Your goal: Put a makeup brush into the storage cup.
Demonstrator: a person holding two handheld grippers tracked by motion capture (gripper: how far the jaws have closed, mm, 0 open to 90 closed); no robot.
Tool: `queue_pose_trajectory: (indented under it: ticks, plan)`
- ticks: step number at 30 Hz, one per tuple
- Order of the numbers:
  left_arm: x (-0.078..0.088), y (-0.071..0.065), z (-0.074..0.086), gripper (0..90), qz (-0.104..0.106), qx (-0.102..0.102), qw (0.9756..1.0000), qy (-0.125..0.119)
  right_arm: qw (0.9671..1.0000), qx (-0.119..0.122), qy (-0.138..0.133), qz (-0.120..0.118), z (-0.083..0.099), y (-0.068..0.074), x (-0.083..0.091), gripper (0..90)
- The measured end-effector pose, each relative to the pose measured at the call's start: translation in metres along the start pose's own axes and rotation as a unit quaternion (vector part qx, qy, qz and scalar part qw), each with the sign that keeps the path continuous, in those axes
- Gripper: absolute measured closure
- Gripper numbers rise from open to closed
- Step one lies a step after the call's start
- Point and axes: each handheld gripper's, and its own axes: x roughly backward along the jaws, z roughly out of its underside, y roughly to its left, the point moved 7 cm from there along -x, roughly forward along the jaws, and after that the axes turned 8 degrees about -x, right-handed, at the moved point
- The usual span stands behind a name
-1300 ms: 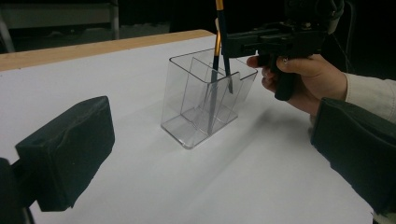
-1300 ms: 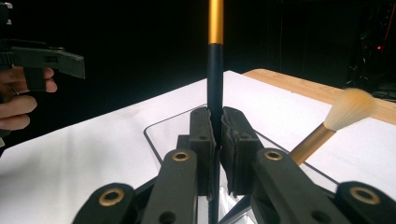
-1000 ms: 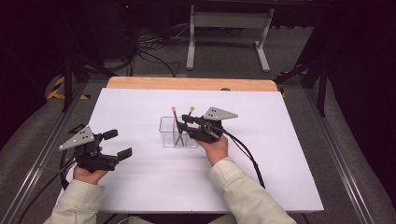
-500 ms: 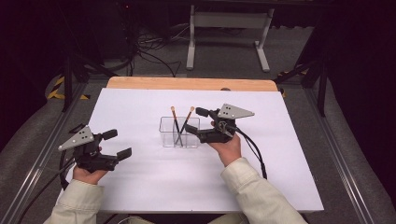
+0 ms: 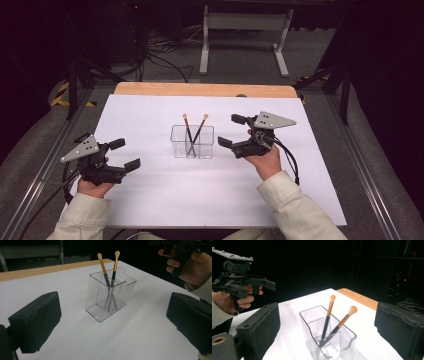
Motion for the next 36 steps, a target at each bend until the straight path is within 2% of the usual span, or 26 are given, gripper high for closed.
queue_pose_trajectory:
  ticks: [12, 18, 21, 25, 33, 36]
  plan:
    - [0.000, -0.003, -0.003, 0.5, 0.007, 0.000, 0.9999, -0.010, 0.9992, 0.008, 0.007, 0.039, -0.004, -0.015, 0.046, 0.7]
    - [0.005, -0.005, -0.003, 0.5, 0.008, -0.005, 0.9999, -0.013, 0.9985, 0.011, 0.009, 0.052, -0.003, -0.022, 0.066, 0.4]
    - [0.005, -0.007, -0.003, 0.5, 0.012, -0.006, 0.9998, -0.012, 0.9982, 0.005, 0.011, 0.058, -0.001, -0.025, 0.075, 0.1]
    - [0.004, -0.009, -0.003, 0.5, 0.014, -0.009, 0.9998, -0.011, 0.9980, 0.009, 0.007, 0.062, 0.000, -0.027, 0.084, 0.0]
    - [0.006, -0.010, 0.000, 0.5, 0.013, -0.008, 0.9998, -0.013, 0.9957, 0.018, 0.029, 0.086, 0.013, -0.035, 0.101, 0.0]
    - [0.006, -0.010, 0.002, 0.5, 0.014, -0.008, 0.9998, -0.011, 0.9954, 0.009, 0.034, 0.089, 0.021, -0.036, 0.109, 0.0]
